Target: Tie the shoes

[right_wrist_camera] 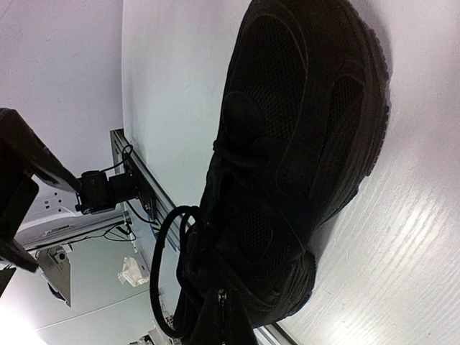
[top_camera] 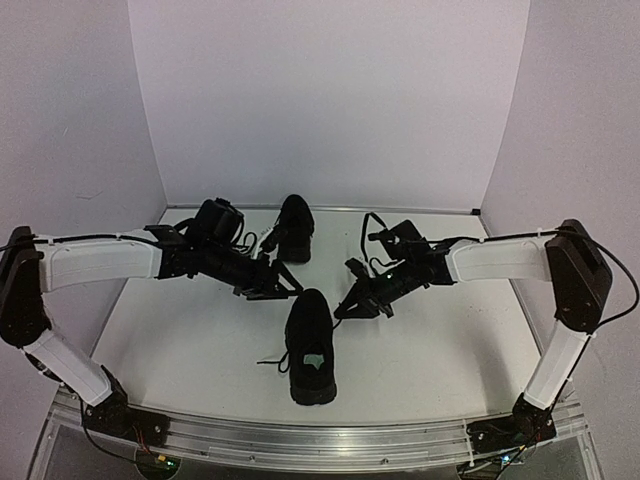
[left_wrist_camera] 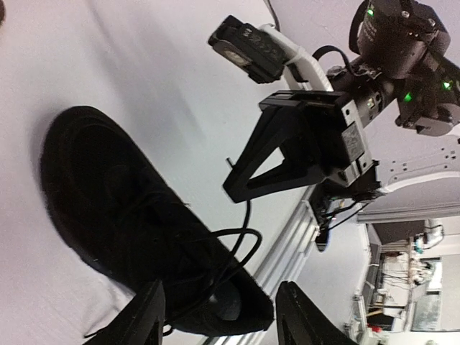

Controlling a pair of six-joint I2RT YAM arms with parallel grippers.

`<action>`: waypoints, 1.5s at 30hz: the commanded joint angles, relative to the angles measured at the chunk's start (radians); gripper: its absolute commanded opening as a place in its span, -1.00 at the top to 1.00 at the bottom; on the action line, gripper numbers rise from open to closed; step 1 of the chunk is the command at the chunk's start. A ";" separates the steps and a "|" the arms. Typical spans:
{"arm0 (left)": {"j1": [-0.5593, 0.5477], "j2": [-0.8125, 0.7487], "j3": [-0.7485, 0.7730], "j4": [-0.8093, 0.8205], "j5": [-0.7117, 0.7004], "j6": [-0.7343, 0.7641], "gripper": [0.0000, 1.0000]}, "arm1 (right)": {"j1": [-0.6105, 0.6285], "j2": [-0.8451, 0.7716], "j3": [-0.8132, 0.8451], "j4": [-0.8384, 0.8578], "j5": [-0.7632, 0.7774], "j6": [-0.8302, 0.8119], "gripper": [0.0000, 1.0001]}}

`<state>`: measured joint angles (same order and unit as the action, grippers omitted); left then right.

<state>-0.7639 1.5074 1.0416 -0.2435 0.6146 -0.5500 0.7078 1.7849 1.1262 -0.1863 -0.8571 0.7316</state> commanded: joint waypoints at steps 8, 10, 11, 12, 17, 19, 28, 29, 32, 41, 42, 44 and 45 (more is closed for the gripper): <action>0.003 -0.250 -0.107 -0.402 -0.424 0.498 -0.33 | -0.011 -0.115 -0.008 -0.067 0.096 -0.059 1.00; 0.000 -0.294 -0.131 -0.356 -0.396 0.569 -0.34 | -0.012 -0.122 -0.007 -0.078 0.106 -0.065 1.00; -0.002 -0.309 -0.152 -0.324 -0.387 0.595 -0.35 | -0.013 -0.124 -0.005 -0.083 0.108 -0.066 1.00; -0.003 -0.310 -0.165 -0.312 -0.381 0.620 -0.36 | -0.012 -0.125 -0.002 -0.087 0.109 -0.068 1.00; -0.031 -0.272 -0.192 -0.341 -0.391 0.810 -0.36 | -0.014 -0.130 0.021 -0.124 0.122 -0.083 1.00; -0.039 -0.237 -0.193 -0.369 -0.421 0.885 -0.34 | -0.016 -0.134 0.023 -0.142 0.134 -0.087 1.00; -0.125 -0.102 -0.211 -0.277 -0.419 0.962 -0.26 | -0.036 -0.137 0.020 -0.171 0.151 -0.101 1.00; -0.133 -0.090 -0.214 -0.260 -0.420 0.967 -0.26 | -0.038 -0.137 0.020 -0.172 0.151 -0.102 1.00; -0.162 -0.037 -0.212 -0.216 -0.414 0.977 -0.24 | -0.042 -0.134 0.018 -0.177 0.150 -0.107 1.00; -0.182 0.105 -0.189 -0.117 -0.416 1.035 -0.18 | -0.051 -0.126 0.027 -0.188 0.138 -0.115 1.00; -0.183 0.122 -0.180 -0.121 -0.420 1.048 -0.16 | -0.051 -0.124 0.029 -0.188 0.136 -0.116 1.00; -0.184 0.148 -0.164 -0.125 -0.432 1.064 -0.13 | -0.053 -0.121 0.031 -0.190 0.136 -0.116 1.00; -0.184 0.158 -0.157 -0.124 -0.440 1.071 -0.11 | -0.054 -0.118 0.033 -0.191 0.136 -0.117 1.00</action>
<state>-0.9419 1.6272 0.8318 -0.3990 0.2020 0.4654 0.6616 1.6855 1.1255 -0.3671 -0.7226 0.6288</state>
